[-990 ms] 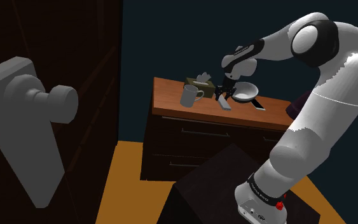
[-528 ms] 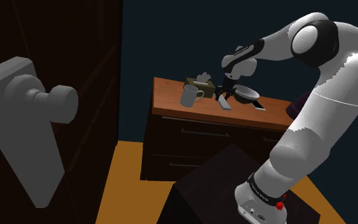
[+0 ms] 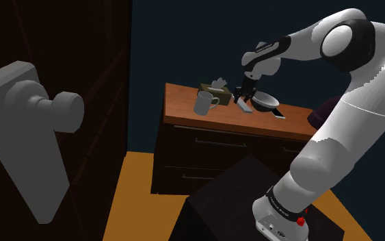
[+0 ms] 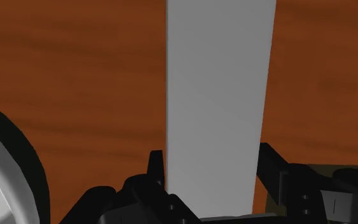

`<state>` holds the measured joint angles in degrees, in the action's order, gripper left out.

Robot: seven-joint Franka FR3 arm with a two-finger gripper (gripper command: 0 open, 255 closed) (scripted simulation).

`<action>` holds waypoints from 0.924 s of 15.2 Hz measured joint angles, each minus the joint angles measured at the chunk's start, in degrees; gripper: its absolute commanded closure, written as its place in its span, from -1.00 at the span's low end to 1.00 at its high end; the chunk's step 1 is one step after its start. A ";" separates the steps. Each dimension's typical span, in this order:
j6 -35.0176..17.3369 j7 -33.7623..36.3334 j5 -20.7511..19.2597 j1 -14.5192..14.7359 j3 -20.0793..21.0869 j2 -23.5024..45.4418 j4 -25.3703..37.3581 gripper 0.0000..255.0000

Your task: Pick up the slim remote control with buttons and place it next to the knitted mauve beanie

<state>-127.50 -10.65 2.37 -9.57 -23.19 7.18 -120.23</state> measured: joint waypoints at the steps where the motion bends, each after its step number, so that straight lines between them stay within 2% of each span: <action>1: 0.75 0.22 -0.31 0.08 -0.03 -0.59 0.20 1.00; 14: 10.07 1.36 -2.32 0.33 -0.22 -4.67 5.79 1.00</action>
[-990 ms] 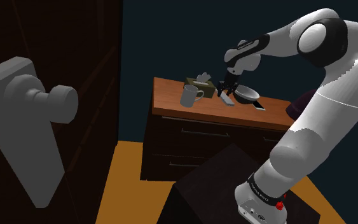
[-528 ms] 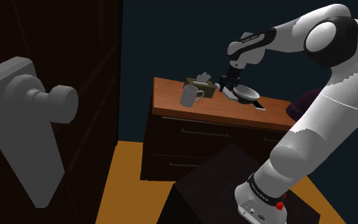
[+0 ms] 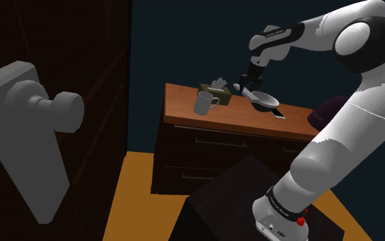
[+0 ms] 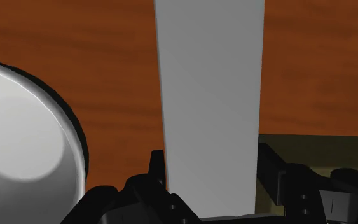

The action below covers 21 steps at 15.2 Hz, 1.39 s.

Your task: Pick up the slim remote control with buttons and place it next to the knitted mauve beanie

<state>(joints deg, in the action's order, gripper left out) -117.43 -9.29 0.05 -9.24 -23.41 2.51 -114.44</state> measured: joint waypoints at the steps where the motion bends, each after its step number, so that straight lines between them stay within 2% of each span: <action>1: 0.69 0.22 -0.14 0.09 0.07 -0.32 0.39 1.00; 21: 16.09 0.67 -0.99 0.29 0.21 -2.44 13.83 1.00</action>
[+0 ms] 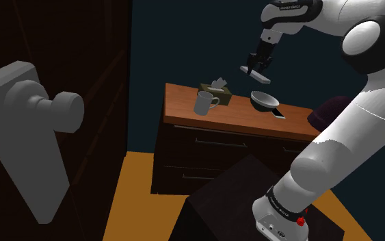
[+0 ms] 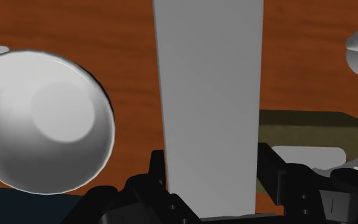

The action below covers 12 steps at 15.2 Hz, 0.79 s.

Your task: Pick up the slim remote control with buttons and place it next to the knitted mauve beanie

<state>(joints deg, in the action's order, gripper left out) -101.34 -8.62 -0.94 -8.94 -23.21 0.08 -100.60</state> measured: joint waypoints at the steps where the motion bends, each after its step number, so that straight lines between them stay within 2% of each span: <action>1: 0.53 0.01 -0.05 0.00 0.00 -0.13 0.41 1.00; 12: 9.38 -0.56 0.54 -0.21 -0.20 1.31 10.60 1.00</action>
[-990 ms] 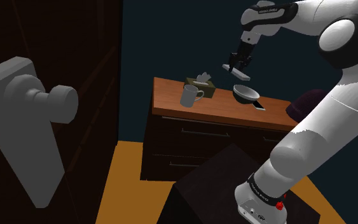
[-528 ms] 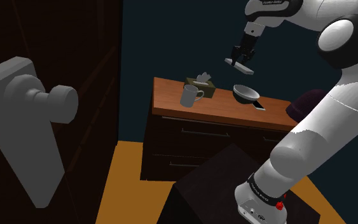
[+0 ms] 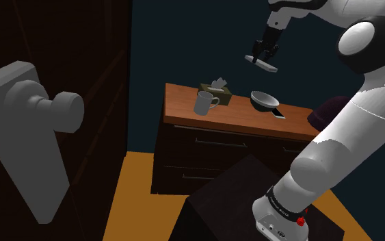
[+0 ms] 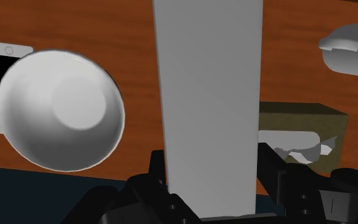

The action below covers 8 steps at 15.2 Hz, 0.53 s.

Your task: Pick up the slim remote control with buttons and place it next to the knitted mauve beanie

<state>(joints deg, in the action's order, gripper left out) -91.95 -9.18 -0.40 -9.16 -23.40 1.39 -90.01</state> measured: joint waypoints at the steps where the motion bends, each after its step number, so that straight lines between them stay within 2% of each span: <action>1: 0.99 -0.09 0.10 -0.04 -0.03 0.25 1.22 1.00; 4: 2.38 -0.65 0.17 -0.33 -0.30 0.38 2.73 1.00; 8: 2.08 -4.46 -1.06 -2.24 -2.22 -2.66 -0.31 1.00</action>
<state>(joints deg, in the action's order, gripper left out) -89.88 -13.64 -1.46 -11.40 -25.62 -1.27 -90.31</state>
